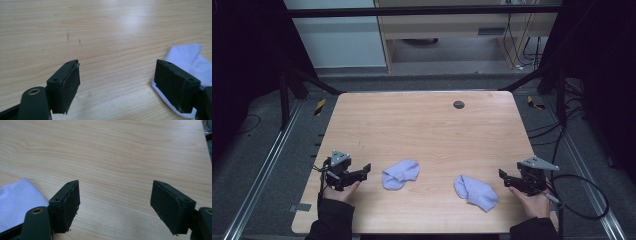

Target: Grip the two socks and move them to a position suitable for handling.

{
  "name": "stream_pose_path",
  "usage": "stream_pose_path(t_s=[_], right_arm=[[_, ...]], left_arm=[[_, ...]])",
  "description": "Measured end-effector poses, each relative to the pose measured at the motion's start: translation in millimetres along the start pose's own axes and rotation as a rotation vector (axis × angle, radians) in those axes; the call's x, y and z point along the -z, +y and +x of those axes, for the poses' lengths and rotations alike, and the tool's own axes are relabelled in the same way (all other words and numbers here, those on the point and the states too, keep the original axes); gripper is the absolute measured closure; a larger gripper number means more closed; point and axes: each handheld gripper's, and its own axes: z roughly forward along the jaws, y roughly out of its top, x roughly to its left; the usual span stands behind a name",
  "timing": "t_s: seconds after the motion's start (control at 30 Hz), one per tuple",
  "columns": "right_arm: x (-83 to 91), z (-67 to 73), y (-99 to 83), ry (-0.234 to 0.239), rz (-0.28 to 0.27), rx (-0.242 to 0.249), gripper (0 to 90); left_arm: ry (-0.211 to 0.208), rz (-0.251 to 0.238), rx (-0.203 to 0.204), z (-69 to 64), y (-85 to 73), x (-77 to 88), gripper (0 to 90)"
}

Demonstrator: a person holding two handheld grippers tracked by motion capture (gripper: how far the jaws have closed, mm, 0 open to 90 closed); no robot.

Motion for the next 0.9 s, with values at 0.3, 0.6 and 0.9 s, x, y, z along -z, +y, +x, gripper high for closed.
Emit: stream_pose_path(t_s=[0.3,0.6,0.9], right_arm=[[4.5,11.0,4.4,0.017,-0.022,0.039,30.1],[8.3,20.6,9.9,0.046,-0.026,0.058,33.4],[16.7,32.9,21.0,0.074,-0.034,0.117,37.7]], left_arm=[[-0.023,-0.032,-0.046,-19.7,1.6,6.7,24.5],[-0.061,-0.020,-0.090,-44.6,2.5,2.3,25.5],[-0.080,-0.023,-0.112,-64.6,11.1,-2.1,27.0]])
